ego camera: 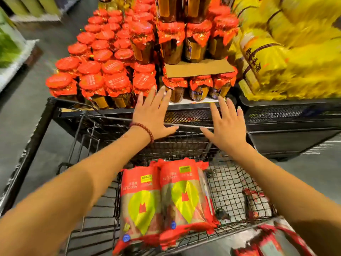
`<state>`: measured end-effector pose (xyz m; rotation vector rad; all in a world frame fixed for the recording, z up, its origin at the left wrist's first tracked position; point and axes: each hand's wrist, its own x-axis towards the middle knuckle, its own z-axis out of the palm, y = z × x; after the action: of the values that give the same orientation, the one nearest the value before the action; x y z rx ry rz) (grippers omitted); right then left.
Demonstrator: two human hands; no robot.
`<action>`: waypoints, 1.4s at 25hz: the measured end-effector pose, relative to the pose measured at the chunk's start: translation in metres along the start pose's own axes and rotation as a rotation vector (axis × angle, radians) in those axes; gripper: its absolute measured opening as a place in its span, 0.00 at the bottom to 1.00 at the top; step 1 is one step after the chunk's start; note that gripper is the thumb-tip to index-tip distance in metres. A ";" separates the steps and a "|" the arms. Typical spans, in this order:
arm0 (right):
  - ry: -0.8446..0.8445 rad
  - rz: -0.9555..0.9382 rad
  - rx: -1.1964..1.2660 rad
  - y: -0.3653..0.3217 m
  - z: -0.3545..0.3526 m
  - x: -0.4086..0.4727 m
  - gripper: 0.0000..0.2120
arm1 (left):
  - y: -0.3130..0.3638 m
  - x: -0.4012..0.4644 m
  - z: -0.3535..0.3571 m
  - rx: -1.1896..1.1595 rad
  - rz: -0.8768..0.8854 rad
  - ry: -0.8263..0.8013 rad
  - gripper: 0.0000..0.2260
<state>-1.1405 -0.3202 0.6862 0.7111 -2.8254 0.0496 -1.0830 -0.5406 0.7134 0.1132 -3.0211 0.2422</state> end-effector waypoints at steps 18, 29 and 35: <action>0.070 0.631 -0.154 0.299 -0.181 -0.338 0.40 | 0.423 -0.062 -0.169 -0.079 0.555 0.188 0.48; -0.226 0.971 -0.044 0.410 -0.086 -0.613 0.39 | 0.644 -0.193 -0.055 -0.168 0.709 -0.194 0.46; -0.418 0.944 0.078 0.437 0.034 -0.612 0.37 | 0.670 -0.207 0.084 -0.111 0.606 -0.430 0.47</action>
<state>-0.8294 0.3452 0.5244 -0.7322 -3.2771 0.1812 -0.9420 0.1190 0.5041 -0.8762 -3.3910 0.1018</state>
